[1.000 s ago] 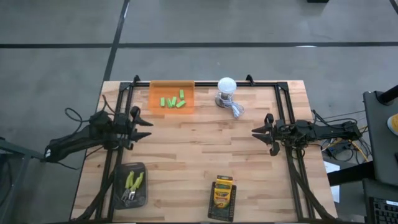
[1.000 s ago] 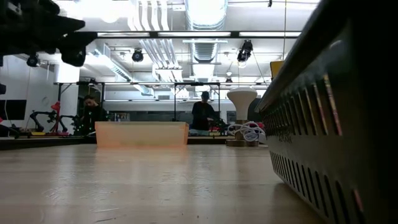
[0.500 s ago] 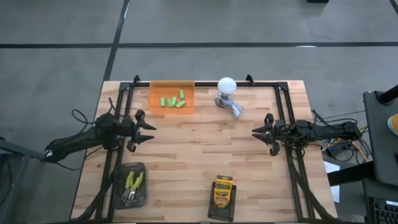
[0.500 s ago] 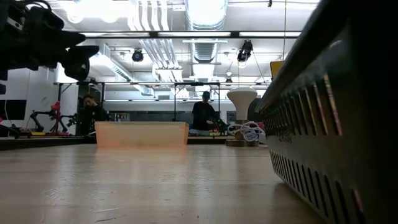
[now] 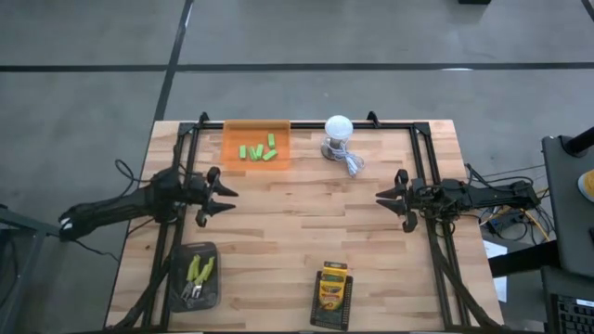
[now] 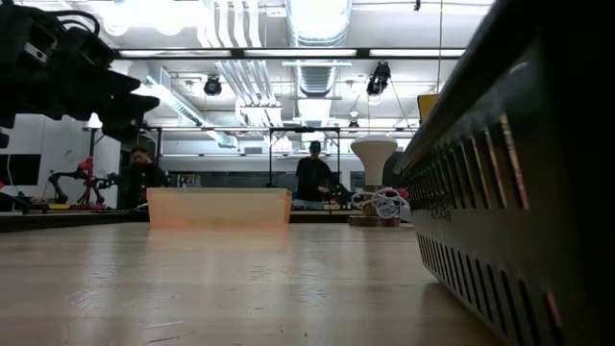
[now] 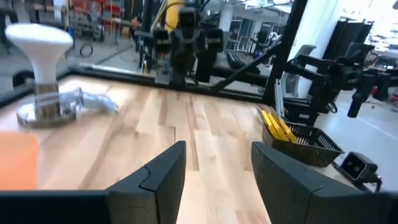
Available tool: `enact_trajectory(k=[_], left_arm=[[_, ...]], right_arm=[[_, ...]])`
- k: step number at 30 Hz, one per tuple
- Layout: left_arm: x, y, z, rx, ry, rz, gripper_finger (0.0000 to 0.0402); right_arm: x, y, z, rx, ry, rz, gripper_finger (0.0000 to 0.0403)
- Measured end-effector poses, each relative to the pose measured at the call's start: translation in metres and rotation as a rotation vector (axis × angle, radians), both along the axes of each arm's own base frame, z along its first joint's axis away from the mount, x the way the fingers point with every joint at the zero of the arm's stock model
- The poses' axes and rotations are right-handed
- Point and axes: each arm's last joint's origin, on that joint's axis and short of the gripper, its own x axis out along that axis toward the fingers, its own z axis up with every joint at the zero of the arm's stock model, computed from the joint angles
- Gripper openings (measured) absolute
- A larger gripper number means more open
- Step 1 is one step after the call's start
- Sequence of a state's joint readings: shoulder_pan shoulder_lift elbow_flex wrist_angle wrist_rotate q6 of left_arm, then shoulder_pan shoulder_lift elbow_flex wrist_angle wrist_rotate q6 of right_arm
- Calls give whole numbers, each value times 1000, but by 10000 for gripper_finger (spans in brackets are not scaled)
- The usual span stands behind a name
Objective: Pick & Place School Supplies
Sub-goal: Return to Home Position
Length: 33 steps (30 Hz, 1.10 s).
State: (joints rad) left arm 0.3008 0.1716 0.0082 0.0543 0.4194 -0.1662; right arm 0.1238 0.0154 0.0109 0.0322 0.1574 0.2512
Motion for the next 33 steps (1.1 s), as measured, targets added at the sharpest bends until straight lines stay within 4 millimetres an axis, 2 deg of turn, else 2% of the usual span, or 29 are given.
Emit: enact_trajectory(k=[33], left_arm=[[2,0,-3,-27,34,0,188]], right_arm=[[0,0,0,0,0,0,91]])
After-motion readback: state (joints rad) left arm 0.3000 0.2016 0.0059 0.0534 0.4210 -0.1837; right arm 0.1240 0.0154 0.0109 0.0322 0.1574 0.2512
